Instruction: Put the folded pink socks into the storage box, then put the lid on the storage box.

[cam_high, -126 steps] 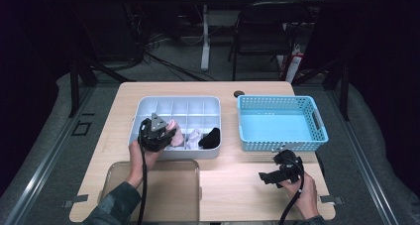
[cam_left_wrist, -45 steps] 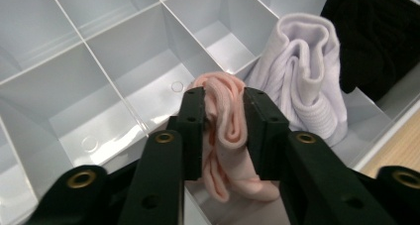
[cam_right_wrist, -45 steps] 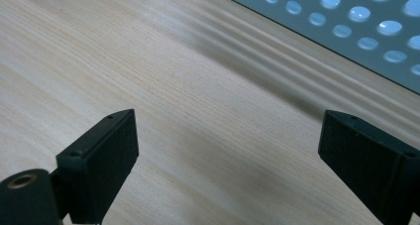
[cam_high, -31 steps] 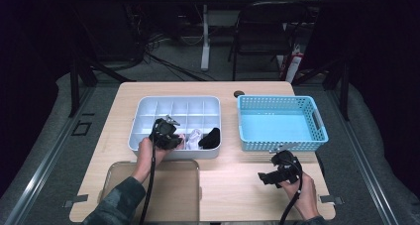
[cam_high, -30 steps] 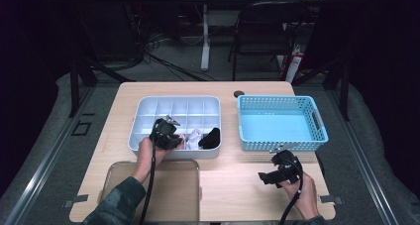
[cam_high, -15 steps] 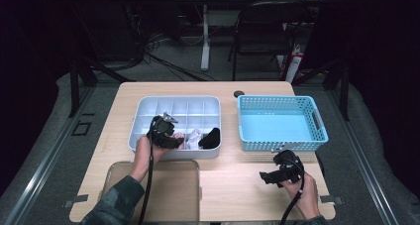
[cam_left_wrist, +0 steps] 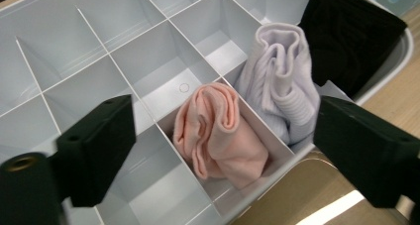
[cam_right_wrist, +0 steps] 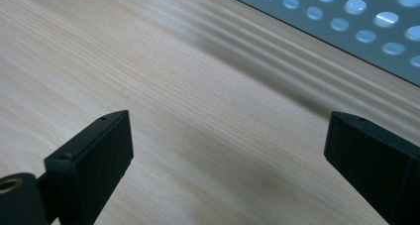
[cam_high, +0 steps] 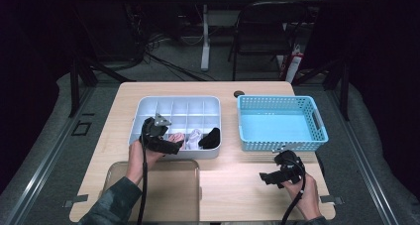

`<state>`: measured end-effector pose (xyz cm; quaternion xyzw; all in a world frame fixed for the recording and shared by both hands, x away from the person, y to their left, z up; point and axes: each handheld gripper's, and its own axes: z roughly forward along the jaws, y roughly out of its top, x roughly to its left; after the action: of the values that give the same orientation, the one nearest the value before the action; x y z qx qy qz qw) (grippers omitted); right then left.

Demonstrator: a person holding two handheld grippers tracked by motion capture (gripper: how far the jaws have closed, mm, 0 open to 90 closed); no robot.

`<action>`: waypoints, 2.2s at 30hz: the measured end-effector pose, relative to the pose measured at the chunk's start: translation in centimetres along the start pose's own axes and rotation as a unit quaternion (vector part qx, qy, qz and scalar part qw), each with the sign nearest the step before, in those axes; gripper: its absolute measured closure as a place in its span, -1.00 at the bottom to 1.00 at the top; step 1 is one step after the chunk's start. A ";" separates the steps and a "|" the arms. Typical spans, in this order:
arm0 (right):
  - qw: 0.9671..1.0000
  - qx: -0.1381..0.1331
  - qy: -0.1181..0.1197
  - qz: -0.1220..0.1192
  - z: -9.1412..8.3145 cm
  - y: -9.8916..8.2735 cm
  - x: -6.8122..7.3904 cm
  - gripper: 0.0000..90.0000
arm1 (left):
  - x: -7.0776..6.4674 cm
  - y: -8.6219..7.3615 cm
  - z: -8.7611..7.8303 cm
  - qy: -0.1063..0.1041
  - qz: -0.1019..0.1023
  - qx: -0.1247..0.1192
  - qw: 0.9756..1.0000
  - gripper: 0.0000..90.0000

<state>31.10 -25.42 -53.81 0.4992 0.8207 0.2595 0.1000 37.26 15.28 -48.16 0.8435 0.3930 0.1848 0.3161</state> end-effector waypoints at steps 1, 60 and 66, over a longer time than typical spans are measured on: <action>1.000 0.001 0.001 0.000 -0.1 0.0 0.0 -0.91 | -0.1 -0.1 -0.2 -0.003 0.000 0.000 1.000 -0.89; 1.000 0.013 0.005 0.000 -0.3 -0.9 -0.6 -1.00 | 5.7 -16.6 -9.6 0.074 -0.177 0.014 0.981 -0.99; 1.000 0.014 0.006 -0.001 -0.3 -0.9 -0.6 -1.00 | 6.2 -18.2 -10.2 0.090 -0.185 0.028 0.978 -0.91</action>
<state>30.55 -26.43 -54.06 0.4986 0.8251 0.2504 0.0884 25.47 32.98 -52.65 0.7447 0.5741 0.1874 0.2841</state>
